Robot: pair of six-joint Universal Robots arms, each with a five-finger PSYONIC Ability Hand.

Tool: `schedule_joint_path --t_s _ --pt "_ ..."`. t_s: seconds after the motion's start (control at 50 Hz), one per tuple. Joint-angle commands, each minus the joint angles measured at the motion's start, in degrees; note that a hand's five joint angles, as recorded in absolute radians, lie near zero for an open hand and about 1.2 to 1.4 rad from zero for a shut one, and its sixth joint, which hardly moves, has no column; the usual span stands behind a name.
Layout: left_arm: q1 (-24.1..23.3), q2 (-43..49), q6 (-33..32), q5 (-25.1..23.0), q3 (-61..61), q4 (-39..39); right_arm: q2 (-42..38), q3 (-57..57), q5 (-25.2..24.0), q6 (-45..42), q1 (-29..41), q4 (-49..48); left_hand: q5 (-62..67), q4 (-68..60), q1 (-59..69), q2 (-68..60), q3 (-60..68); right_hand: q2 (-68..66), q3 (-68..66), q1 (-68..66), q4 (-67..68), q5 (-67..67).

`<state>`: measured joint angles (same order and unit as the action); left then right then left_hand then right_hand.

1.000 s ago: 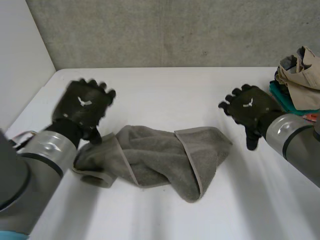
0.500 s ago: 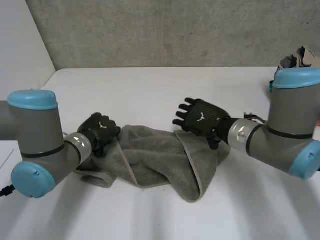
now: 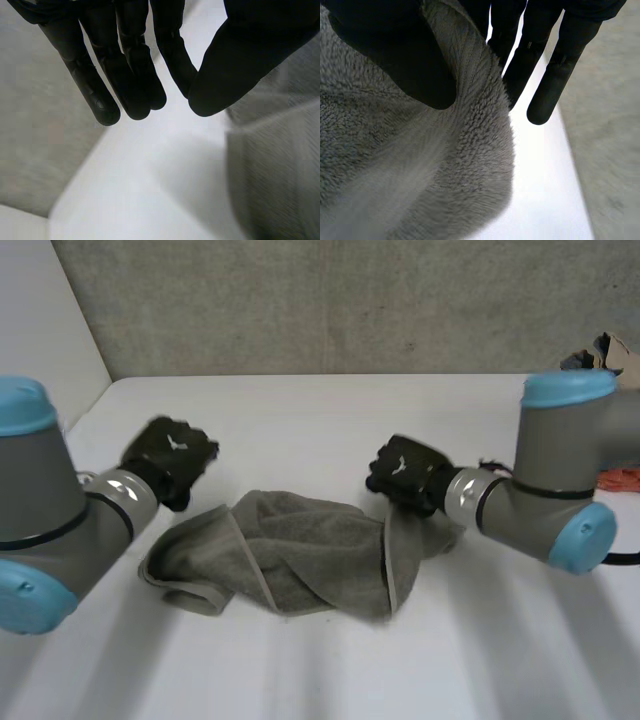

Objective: Fold the laundry.

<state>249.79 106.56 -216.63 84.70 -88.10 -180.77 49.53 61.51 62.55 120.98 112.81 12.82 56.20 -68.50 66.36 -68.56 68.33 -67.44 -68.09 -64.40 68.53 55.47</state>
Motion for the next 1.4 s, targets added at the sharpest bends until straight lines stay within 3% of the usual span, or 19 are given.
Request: schedule_joint_path --t_s 0.02,0.06,0.08,0.1,0.2,0.44,0.52,0.68,0.76,0.88,1.0,1.14,1.26,1.34,1.4 --pt "0.0 -9.2 3.7 0.4 -5.7 -1.6 13.7 9.5 5.8 2.9 -1.5 -0.2 13.8 -11.5 13.6 -11.4 11.7 -12.6 -11.9 -15.6 11.5 14.5" --pt "0.0 -9.4 3.8 0.3 -7.0 -2.2 16.2 11.8 5.7 3.1 -2.6 -0.1 13.8 -11.5 13.6 -11.4 11.7 -12.6 -11.9 -15.6 11.5 14.5" --pt "-0.1 -9.3 3.8 0.3 -7.4 -2.7 18.1 14.1 5.7 2.9 -4.0 0.3 1.2 1.1 1.0 1.2 -1.0 -12.6 -11.9 -15.6 11.5 14.5" --pt "-0.5 -9.0 3.8 0.1 -8.6 -4.1 19.0 15.2 5.7 2.9 -4.4 0.3 -30.9 33.2 -31.1 33.3 -33.1 -12.6 -11.9 -15.6 11.5 14.5" --pt "-0.5 -4.1 3.5 -1.9 -8.3 -7.2 22.2 20.4 4.9 2.8 -5.2 0.0 -37.0 39.3 -37.1 39.3 -39.1 -12.6 -11.9 -15.6 11.5 14.5" --pt "0.0 12.5 3.3 -5.2 -0.6 -5.8 25.2 23.5 5.1 4.2 -5.6 -0.4 -34.6 36.9 -34.8 37.0 -36.8 -12.6 -11.9 -15.6 11.5 14.5" --pt "0.2 15.4 3.1 -6.7 1.4 -3.6 25.5 23.7 5.1 6.4 -6.1 -0.5 -26.4 28.7 -26.6 28.8 -28.5 -12.6 -11.9 -15.6 11.5 14.5" --pt "0.2 16.4 2.9 -7.9 3.1 -0.2 25.6 23.3 5.8 8.4 -9.5 -1.4 13.7 -11.4 13.6 -11.4 11.6 -12.6 -11.9 -15.6 11.5 14.5" --pt "0.0 15.4 3.0 -7.2 3.1 -0.2 26.3 22.6 7.8 8.4 -11.0 -0.8 13.8 -11.5 13.6 -11.4 11.7 -12.6 -11.9 -15.6 11.5 14.5" --pt "1.2 1.9 3.8 -4.1 0.7 0.2 31.6 22.6 11.4 8.4 -11.5 1.8 13.8 -11.5 13.6 -11.4 11.7 -12.6 -11.9 -15.6 11.5 14.5" --pt "1.8 -15.0 4.6 1.3 -4.3 0.4 38.9 20.3 14.0 7.0 -13.4 10.5 13.8 -11.5 13.6 -11.4 11.7 -12.6 -11.9 -15.6 11.5 14.5" --pt "2.0 -26.2 6.2 1.5 -9.5 6.5 42.0 20.8 13.9 -1.3 -19.2 19.7 13.8 -11.5 13.6 -11.4 11.7 -12.6 -11.9 -15.6 11.5 14.5" --pt "1.9 -21.0 6.0 1.9 -11.6 9.4 38.9 22.7 14.5 -2.5 -18.4 19.6 13.8 -11.5 13.6 -11.4 11.7 -12.6 -11.9 -15.6 11.5 14.5" --pt "2.1 -10.7 5.7 1.9 -9.4 8.5 30.1 21.7 15.2 -2.4 -16.1 19.1 13.8 -11.5 13.6 -11.4 11.7 -12.6 -11.9 -15.6 11.5 14.5" --pt "2.0 -1.9 5.5 3.0 -3.2 6.0 23.5 17.2 18.8 -2.3 -12.7 17.1 13.8 -11.5 13.6 -11.4 11.7 -12.6 -11.9 -15.6 11.5 14.5"
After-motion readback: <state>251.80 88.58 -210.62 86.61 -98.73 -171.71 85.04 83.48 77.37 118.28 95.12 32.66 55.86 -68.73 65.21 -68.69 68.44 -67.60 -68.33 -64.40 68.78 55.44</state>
